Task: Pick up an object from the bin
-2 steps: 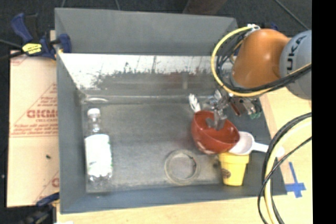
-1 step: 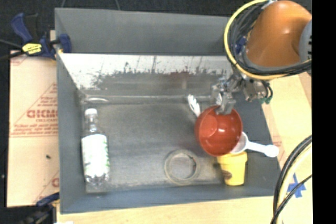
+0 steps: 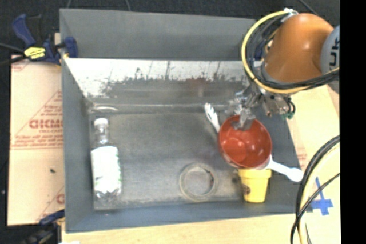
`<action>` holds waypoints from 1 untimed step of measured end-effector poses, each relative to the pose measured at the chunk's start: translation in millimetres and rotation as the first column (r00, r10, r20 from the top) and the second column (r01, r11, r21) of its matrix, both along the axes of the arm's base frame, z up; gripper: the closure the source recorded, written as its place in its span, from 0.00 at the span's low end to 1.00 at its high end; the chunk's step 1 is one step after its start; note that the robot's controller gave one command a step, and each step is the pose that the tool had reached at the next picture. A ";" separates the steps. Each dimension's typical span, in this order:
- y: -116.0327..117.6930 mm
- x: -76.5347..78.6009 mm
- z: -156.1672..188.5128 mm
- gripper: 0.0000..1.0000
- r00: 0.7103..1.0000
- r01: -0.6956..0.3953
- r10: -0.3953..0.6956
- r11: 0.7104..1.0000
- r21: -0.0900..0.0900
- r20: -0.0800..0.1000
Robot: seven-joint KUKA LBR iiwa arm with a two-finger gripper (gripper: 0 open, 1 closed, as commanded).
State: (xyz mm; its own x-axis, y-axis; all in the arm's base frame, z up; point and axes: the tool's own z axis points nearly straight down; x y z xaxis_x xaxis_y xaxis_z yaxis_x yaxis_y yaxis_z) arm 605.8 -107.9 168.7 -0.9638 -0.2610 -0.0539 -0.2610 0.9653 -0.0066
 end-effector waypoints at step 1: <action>1.5 -2.7 -17.8 1.00 0.977 0.212 -0.212 0.977 0.012 -0.002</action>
Offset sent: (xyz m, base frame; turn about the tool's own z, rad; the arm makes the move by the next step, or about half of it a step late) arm -0.0010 0.0084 0.1419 -0.0191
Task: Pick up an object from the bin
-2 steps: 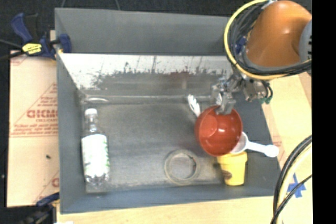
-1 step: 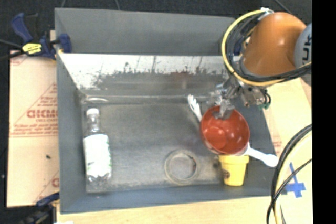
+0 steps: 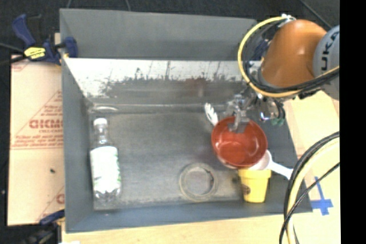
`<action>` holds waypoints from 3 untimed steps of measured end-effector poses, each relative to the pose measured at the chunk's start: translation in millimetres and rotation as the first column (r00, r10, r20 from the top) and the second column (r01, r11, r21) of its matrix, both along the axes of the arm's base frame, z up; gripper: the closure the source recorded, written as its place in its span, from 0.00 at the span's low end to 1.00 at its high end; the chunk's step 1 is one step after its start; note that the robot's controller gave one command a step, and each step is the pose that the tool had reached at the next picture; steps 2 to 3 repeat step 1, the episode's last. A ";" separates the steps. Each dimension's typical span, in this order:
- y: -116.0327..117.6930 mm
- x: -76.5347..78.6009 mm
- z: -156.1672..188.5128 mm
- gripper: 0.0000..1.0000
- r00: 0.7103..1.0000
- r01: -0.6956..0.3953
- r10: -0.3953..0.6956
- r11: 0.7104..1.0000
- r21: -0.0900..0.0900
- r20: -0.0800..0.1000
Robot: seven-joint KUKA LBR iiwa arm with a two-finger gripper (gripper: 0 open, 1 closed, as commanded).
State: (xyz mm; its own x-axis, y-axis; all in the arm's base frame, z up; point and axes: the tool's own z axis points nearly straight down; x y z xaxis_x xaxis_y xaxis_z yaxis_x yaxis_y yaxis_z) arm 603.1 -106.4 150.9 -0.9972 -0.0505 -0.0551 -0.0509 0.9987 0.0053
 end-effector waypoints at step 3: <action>3.8 0.8 107.8 1.00 0.992 -0.128 0.128 0.992 -0.008 -0.004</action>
Offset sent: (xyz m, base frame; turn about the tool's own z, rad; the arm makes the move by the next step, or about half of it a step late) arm -0.0089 0.0072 0.1499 0.0510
